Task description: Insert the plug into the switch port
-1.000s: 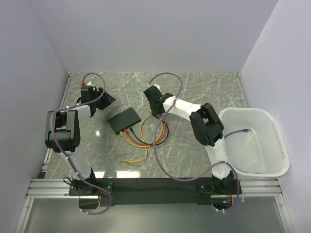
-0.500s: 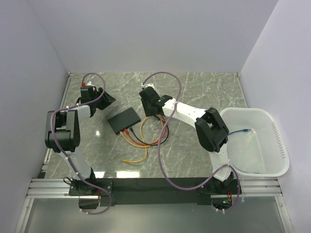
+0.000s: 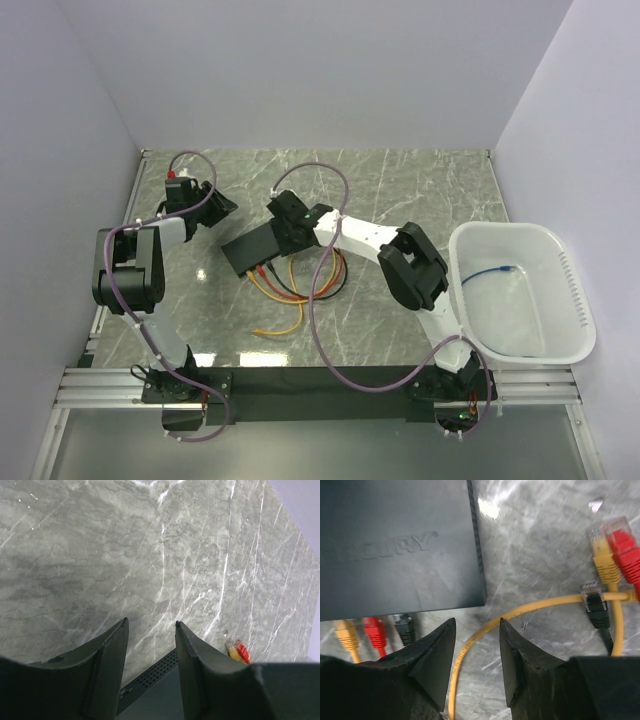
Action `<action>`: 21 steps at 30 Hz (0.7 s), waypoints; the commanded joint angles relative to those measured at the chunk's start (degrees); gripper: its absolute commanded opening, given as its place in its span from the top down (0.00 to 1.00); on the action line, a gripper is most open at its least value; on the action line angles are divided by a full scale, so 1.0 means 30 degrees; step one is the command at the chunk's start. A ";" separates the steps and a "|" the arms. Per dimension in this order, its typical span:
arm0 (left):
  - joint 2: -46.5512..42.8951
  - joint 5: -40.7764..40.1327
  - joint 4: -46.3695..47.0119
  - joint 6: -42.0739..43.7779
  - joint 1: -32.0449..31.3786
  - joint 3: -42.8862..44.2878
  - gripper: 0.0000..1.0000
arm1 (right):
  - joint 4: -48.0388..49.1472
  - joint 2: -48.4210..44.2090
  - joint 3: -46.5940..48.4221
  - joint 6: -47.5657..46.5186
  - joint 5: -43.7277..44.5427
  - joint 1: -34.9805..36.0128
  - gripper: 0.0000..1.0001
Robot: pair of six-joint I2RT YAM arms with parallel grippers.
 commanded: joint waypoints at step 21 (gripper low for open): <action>-0.0487 0.0330 0.0730 0.0117 0.0156 -0.0050 0.53 | -0.2171 0.1975 0.1673 0.0471 0.0601 0.0433 0.73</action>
